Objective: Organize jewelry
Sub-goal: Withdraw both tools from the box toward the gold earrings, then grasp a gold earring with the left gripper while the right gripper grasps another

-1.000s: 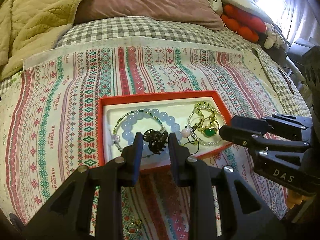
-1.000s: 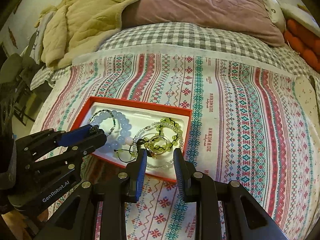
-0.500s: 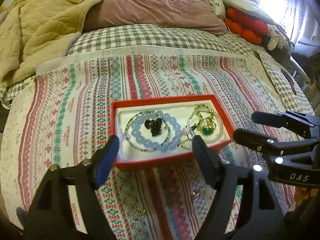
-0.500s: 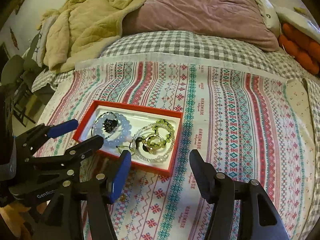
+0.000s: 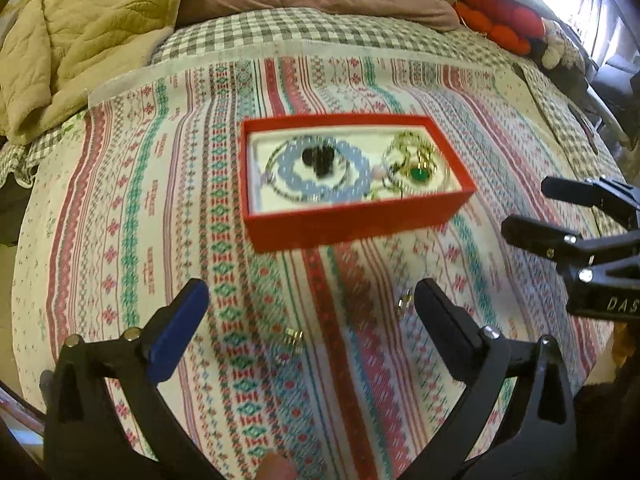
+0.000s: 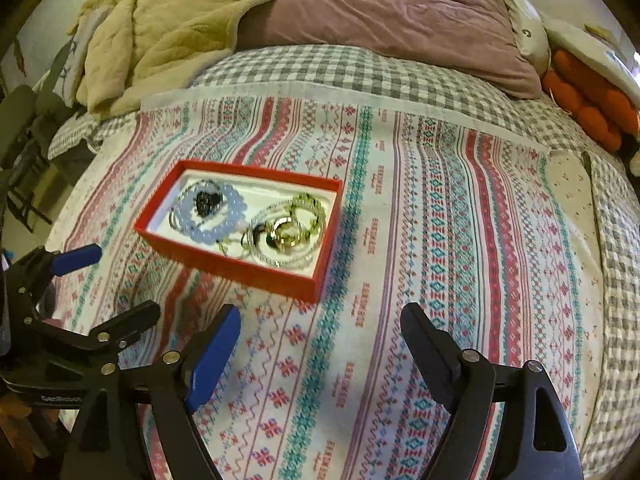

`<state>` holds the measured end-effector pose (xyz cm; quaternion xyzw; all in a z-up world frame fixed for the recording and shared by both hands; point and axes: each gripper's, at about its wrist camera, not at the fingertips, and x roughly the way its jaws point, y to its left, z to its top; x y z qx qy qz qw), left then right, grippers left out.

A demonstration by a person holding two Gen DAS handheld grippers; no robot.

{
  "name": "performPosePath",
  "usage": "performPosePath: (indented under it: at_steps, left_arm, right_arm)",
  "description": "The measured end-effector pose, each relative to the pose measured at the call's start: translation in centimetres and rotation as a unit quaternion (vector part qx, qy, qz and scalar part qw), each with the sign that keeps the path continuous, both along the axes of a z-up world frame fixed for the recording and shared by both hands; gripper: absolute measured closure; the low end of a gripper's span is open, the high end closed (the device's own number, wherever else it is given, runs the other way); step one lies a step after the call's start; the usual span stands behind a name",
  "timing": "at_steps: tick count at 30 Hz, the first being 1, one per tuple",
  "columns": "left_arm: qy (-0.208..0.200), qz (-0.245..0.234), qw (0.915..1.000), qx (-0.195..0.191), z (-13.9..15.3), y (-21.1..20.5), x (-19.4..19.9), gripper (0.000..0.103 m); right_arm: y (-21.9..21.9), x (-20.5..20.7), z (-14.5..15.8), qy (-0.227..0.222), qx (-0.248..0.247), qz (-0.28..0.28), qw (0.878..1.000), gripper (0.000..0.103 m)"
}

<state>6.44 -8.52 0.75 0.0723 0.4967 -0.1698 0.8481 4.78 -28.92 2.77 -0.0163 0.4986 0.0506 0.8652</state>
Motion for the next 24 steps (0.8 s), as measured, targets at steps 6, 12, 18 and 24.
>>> performPosePath:
  at_steps: [6, 12, 18, 24]
  left_arm:
    - [0.011, -0.004, 0.9999, 0.011, -1.1, 1.5, -1.4, 0.001]
    - [0.016, -0.005, 0.9996, 0.022, -2.2, 4.0, -2.9, 0.001]
    - [0.025, -0.013, 0.9994, 0.023, -3.1, 6.1, -4.1, 0.001]
    - [0.038, -0.007, 0.999, 0.021, -4.7, 7.5, -3.9, 0.001]
  right_arm:
    - [0.3, -1.2, -1.1, 0.017, -0.017, 0.01, 1.0, 0.018]
    - [0.8, -2.5, -2.1, 0.027, -0.033, 0.028, 0.999, 0.018]
    - [1.4, -3.5, -2.9, 0.033, -0.042, 0.043, 0.998, 0.018]
    - [2.7, -3.7, -5.1, 0.056, -0.037, 0.053, 0.996, 0.018]
